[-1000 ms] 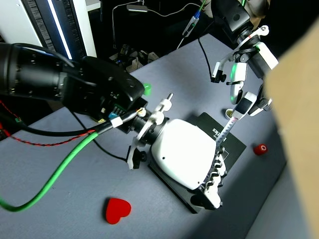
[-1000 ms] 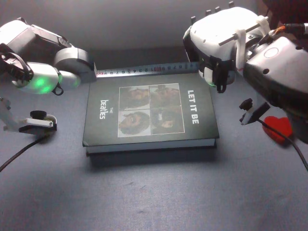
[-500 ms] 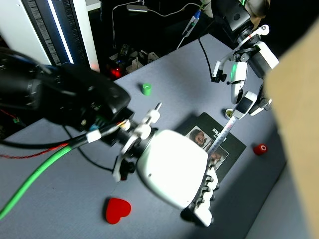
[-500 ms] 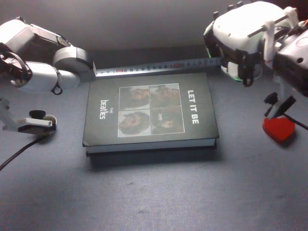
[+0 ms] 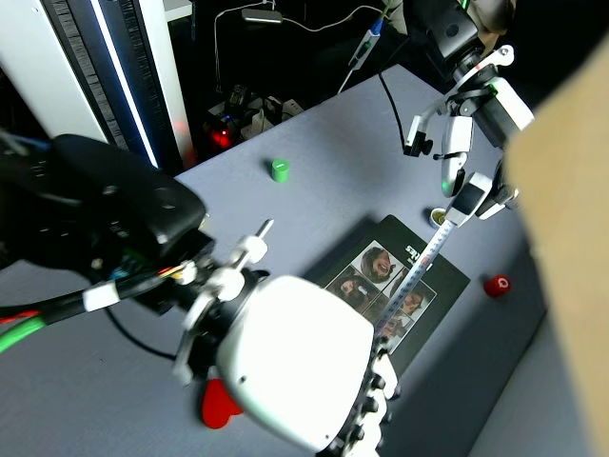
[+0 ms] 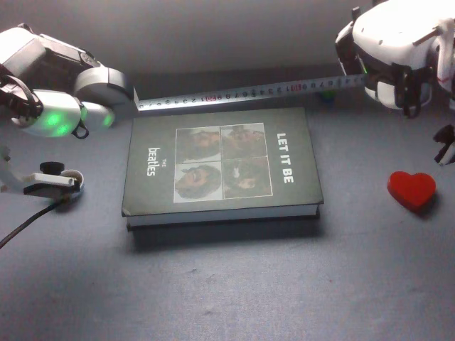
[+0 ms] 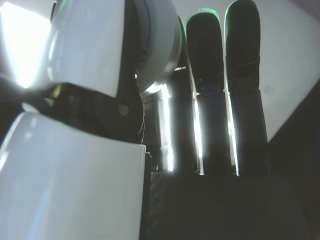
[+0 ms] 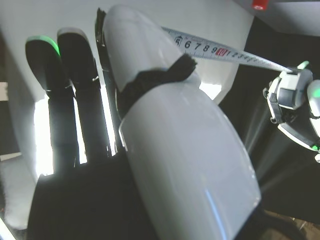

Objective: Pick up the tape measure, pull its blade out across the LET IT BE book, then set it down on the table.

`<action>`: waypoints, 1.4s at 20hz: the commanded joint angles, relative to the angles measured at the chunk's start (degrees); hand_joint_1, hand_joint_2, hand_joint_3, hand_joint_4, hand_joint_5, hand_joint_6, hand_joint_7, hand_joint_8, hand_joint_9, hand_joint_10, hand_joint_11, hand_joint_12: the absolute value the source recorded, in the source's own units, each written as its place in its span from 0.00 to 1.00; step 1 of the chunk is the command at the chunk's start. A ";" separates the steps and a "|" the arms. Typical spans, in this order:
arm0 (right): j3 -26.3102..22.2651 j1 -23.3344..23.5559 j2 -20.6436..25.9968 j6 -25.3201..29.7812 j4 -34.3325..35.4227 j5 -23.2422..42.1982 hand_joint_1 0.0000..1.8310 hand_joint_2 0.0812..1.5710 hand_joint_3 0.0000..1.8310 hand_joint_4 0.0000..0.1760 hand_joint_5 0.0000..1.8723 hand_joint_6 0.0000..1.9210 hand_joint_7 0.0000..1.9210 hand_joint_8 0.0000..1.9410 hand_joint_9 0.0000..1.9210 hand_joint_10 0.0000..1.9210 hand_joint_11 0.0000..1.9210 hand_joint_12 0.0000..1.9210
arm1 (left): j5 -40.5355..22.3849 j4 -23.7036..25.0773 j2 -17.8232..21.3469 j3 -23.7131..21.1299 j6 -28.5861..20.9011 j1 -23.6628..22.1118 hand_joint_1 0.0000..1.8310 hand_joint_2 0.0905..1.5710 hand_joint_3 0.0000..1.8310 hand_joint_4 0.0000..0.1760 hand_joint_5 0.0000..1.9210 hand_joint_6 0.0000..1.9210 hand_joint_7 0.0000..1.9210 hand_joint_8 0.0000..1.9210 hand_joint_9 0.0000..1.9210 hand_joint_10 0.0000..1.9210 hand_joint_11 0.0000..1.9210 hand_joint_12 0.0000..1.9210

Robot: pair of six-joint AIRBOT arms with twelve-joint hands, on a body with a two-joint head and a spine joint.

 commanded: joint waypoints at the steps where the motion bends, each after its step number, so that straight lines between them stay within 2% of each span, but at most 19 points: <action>1: 0.11 0.31 1.14 -1.16 -3.12 4.26 0.73 0.75 0.00 0.00 0.39 0.67 0.43 0.62 0.40 0.76 0.31 0.78 | -6.83 1.47 0.86 0.44 -0.25 -0.47 0.76 0.66 0.00 0.00 0.58 0.32 0.54 0.44 0.50 0.61 0.44 0.49; 10: 0.08 1.05 4.16 -1.40 -3.16 2.13 0.73 0.75 0.00 0.00 0.40 0.67 0.43 0.62 0.39 0.77 0.30 0.78 | -6.85 1.54 1.18 0.19 -0.20 -0.33 0.76 0.67 0.00 0.00 0.57 0.34 0.52 0.47 0.50 0.62 0.44 0.50; 28: 0.14 1.35 7.52 -0.81 -4.11 1.29 0.73 0.76 0.00 0.00 0.38 0.68 0.42 0.63 0.39 0.78 0.29 0.80 | -7.22 1.40 1.31 0.00 -0.21 -0.18 0.75 0.67 0.00 0.00 0.56 0.36 0.51 0.48 0.50 0.62 0.44 0.49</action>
